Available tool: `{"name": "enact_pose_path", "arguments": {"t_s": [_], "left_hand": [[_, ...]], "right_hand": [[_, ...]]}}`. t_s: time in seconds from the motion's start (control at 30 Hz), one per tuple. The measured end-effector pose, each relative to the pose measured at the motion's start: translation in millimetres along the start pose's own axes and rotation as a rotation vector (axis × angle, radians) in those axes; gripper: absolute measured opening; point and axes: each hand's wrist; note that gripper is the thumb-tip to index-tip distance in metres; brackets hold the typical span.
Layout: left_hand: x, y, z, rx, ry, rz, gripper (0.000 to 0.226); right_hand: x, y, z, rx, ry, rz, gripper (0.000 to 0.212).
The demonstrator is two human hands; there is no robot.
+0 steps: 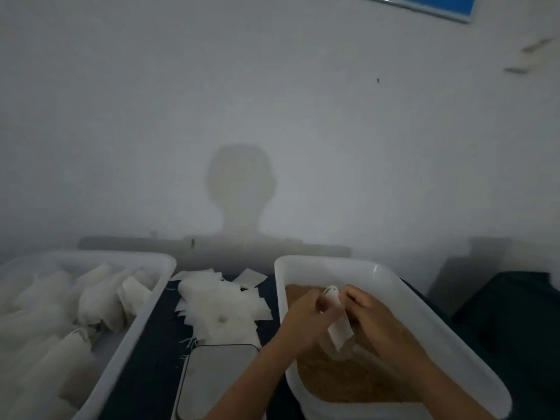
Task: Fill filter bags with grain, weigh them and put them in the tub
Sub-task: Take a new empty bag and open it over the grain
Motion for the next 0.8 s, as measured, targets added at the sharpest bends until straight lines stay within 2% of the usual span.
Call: {"name": "enact_pose_path", "arguments": {"t_s": [0.1, 0.2, 0.33, 0.43, 0.53, 0.6, 0.67, 0.73, 0.8], "left_hand": [[14, 4, -7, -0.016, 0.038, -0.046, 0.019], [20, 8, -15, -0.021, 0.044, -0.068, 0.015], [21, 11, -25, -0.027, 0.112, -0.034, 0.021], [21, 10, -29, 0.096, 0.216, 0.031, 0.019], [24, 9, -28, 0.229, 0.299, -0.021, 0.019], [27, 8, -31, 0.274, 0.459, -0.095, 0.017], [27, 7, -34, 0.276, 0.588, -0.081, 0.014], [27, 7, -34, 0.271, 0.589, -0.024, 0.011], [30, 6, -34, 0.264, 0.601, -0.034, 0.021]], "right_hand": [[-6, -1, 12, -0.038, -0.031, -0.048, 0.027], [-8, 0, 29, -0.015, -0.053, -0.062, 0.026], [-5, 8, 47, 0.056, -0.066, -0.001, 0.022], [-2, 12, 55, 0.111, -0.157, 0.074, 0.020], [-2, 12, 59, 0.151, -0.243, 0.107, 0.020], [-4, 12, 60, 0.167, -0.201, 0.106, 0.022], [-5, 10, 57, 0.193, -0.088, 0.085, 0.024], [-6, 9, 54, 0.223, 0.008, 0.059, 0.024], [-8, 7, 53, 0.249, 0.077, 0.034, 0.024]]}}
Point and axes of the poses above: each hand's wrist, its own y-axis towards the middle knuckle, its own x-axis out of the palm, z = x × y, and after that the axes turned 13 degrees about -y, right-handed
